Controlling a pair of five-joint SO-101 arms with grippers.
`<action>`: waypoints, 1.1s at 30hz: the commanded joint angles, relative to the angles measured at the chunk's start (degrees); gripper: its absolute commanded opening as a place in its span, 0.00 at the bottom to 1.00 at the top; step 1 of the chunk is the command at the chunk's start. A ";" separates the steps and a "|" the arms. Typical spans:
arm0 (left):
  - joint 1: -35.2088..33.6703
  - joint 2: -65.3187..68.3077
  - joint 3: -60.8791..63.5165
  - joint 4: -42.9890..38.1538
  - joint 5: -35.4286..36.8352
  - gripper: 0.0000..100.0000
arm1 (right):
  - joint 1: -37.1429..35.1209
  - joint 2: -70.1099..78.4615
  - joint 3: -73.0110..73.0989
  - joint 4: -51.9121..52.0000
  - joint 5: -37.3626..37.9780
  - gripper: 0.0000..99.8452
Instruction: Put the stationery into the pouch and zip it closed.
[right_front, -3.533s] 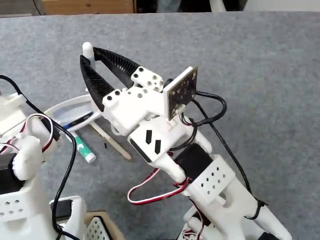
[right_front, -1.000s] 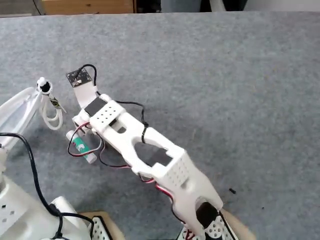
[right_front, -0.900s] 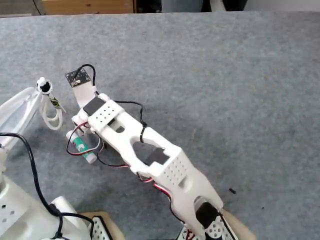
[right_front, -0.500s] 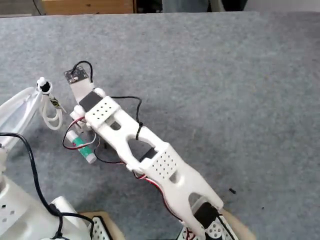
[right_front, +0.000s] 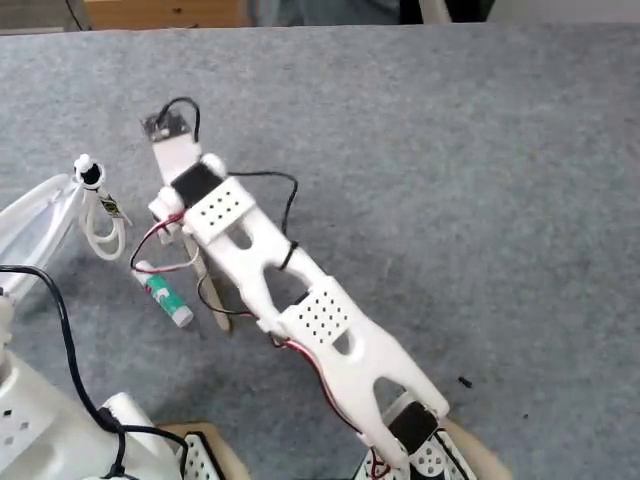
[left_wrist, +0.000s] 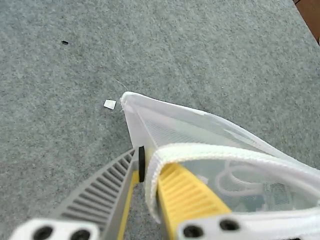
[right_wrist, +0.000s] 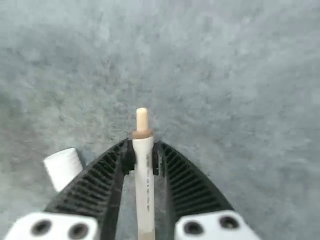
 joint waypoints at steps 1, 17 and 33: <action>5.76 -0.35 -3.21 0.00 -0.53 0.03 | 1.85 -1.63 -14.55 5.89 -0.26 0.01; 22.29 -0.35 -2.59 0.09 -3.34 0.03 | 18.29 -36.00 -13.85 6.42 -0.26 0.01; 31.43 -0.18 7.08 0.09 -3.34 0.03 | -7.74 -70.99 14.46 7.21 2.29 0.01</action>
